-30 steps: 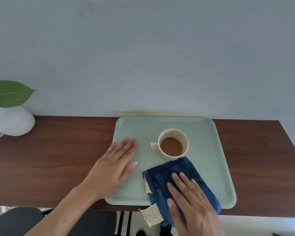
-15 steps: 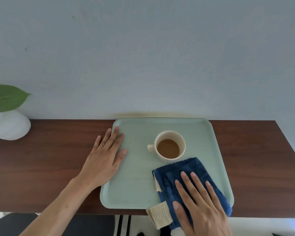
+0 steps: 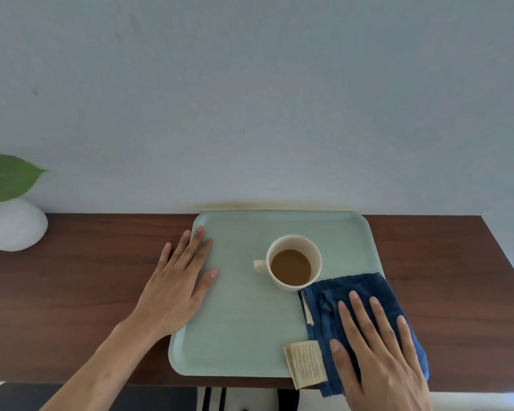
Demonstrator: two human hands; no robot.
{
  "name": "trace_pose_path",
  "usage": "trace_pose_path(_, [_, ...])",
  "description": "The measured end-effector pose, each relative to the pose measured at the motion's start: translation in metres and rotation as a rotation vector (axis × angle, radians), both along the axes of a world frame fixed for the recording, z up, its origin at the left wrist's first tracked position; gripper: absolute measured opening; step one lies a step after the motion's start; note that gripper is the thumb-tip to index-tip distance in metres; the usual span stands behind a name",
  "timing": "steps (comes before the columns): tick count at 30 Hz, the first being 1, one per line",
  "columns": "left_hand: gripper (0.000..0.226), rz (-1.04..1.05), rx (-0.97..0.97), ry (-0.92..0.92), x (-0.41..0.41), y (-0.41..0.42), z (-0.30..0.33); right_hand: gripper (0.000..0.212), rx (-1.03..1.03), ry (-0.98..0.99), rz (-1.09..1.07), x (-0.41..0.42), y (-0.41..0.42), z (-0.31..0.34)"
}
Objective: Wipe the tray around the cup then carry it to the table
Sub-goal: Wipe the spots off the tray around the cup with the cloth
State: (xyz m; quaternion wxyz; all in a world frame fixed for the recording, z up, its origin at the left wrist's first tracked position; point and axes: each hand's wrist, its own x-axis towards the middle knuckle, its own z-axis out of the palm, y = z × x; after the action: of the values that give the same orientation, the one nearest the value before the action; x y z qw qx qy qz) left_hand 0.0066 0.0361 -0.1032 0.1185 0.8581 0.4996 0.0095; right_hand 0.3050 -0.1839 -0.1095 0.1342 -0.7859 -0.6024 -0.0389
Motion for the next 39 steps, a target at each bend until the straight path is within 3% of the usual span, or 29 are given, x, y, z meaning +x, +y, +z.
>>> trace_pose_path(12, [0.074,-0.018,0.012,-0.014,-0.001,0.001,-0.006,0.065,-0.240,0.052,-0.015,0.032,0.055,0.012])
trace_pose_path(22, [0.075,-0.003,0.021,0.046,-0.001,0.000,-0.005,0.066,-0.273,0.144,-0.001,0.074,0.120,0.011])
trace_pose_path(32, [0.078,0.016,0.020,0.054,0.001,-0.002,0.001,0.060,-0.193,0.307,-0.084,0.114,0.084,0.009])
trace_pose_path(39, [0.078,0.006,0.022,0.059,0.000,-0.002,0.001,0.060,-0.256,0.167,-0.184,0.178,0.051,0.010])
